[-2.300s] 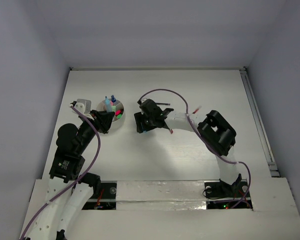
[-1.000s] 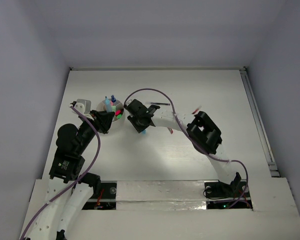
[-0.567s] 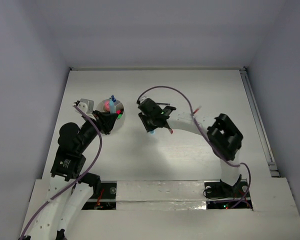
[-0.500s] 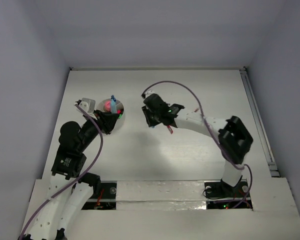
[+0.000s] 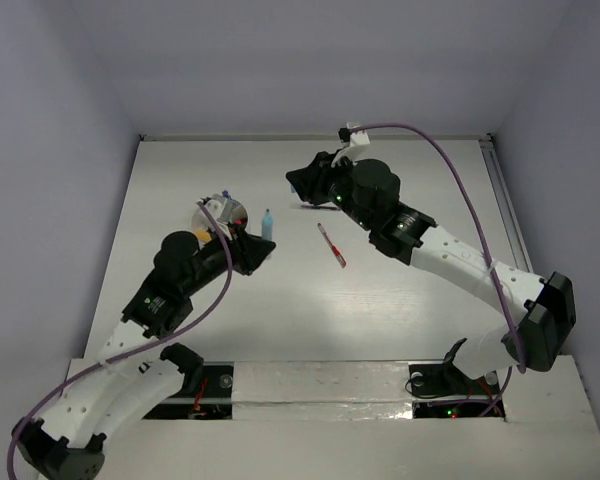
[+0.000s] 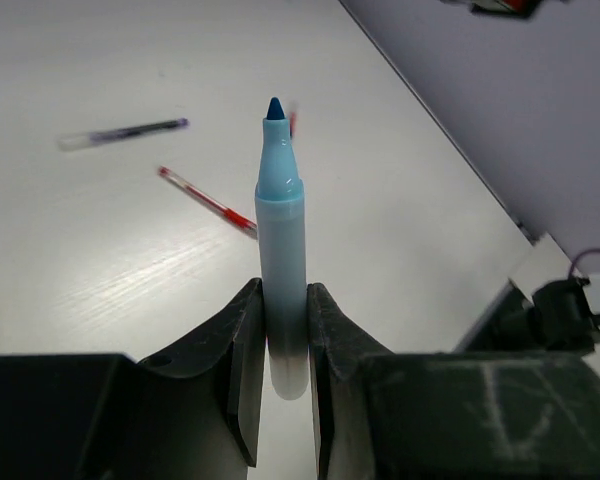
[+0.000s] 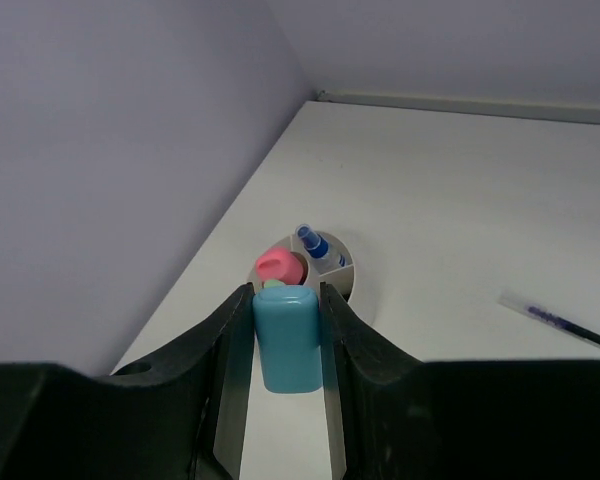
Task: Sort the stationery into containers
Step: Close the pen cap on the pen.
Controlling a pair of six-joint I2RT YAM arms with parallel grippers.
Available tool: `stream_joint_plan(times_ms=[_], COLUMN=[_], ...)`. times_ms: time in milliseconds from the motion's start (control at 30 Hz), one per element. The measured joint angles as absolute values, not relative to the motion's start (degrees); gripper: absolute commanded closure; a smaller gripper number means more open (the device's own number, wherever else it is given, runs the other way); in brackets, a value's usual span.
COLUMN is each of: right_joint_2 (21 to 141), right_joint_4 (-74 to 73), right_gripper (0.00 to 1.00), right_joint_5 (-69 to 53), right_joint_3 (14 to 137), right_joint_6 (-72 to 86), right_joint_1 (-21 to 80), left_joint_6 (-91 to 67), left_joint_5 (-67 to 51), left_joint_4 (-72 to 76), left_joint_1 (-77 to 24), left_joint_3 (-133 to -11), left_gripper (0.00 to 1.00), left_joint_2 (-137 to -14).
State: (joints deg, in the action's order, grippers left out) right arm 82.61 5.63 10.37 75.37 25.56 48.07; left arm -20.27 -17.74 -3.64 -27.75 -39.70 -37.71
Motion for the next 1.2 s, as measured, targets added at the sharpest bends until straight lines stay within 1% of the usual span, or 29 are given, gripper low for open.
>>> stream_joint_plan(times_ms=[67,133,267,567,1200], right_joint_2=[82.5,82.3,81.3,77.9,80.4], right_joint_4=[6.9,7.8,8.1,9.7,13.3], right_gripper=[1.00,1.00,1.00,1.00,1.00], right_joint_5=[9.9,9.5,9.2,9.4,3.8], right_joint_3=[74.5,73.2,71.1,69.5,69.3], right_joint_6=[26.0,26.4,27.0,27.3,30.3], right_joint_1=[48.1,48.1,48.1,48.1,48.1], left_joint_6=[-21.4,-22.5,-24.1,-24.8,-24.7], left_joint_5=[-15.1,-12.8,-9.3,-5.2,-4.2], left_joint_4=[-2.4,-1.0,2.5,8.0,11.8], left_joint_1=[-33.3,-36.7,-38.7,-40.5,-40.8], left_joint_3=[-39.4,-38.6,-36.8,-35.2,-35.2], left_gripper=[1.00,1.00,1.00,1.00,1.00], left_joint_2=[-38.8,-40.0,-42.3,-46.0,-47.5])
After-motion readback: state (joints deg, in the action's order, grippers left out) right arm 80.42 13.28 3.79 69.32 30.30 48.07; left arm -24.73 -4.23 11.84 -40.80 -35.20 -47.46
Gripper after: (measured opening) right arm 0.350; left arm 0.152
